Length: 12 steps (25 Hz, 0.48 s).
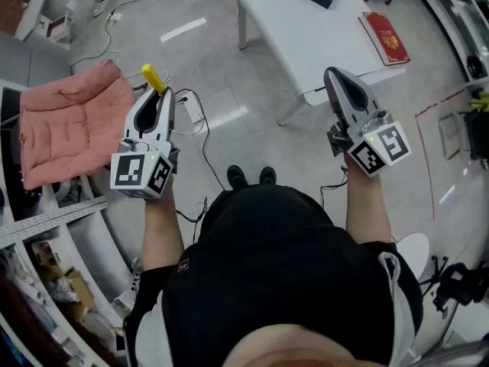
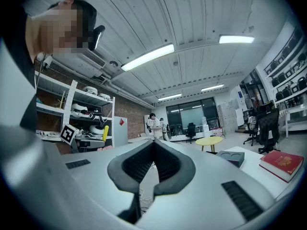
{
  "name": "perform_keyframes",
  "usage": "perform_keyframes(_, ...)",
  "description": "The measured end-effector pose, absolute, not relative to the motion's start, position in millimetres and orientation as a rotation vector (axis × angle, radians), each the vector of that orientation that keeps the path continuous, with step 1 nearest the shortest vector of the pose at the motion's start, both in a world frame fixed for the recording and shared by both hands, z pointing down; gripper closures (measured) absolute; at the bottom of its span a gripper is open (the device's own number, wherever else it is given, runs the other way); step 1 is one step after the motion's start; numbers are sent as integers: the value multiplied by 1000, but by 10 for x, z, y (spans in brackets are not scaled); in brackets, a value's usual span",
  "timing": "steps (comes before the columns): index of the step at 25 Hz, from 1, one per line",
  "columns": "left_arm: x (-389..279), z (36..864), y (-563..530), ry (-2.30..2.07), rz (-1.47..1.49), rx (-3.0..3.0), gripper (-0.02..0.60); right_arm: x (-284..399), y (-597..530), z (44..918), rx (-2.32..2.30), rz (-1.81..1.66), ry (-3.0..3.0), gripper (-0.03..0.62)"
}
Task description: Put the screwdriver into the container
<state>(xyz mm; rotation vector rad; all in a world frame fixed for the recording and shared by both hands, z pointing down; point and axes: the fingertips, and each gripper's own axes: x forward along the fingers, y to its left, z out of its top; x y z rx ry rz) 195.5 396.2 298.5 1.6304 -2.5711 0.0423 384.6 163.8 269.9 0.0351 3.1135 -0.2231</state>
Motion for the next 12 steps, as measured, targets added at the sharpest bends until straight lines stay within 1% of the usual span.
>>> perform_keyframes(12, 1713, 2984, 4268, -2586, 32, 1625, 505, 3529, 1904, 2697, 46, -210, 3120, 565)
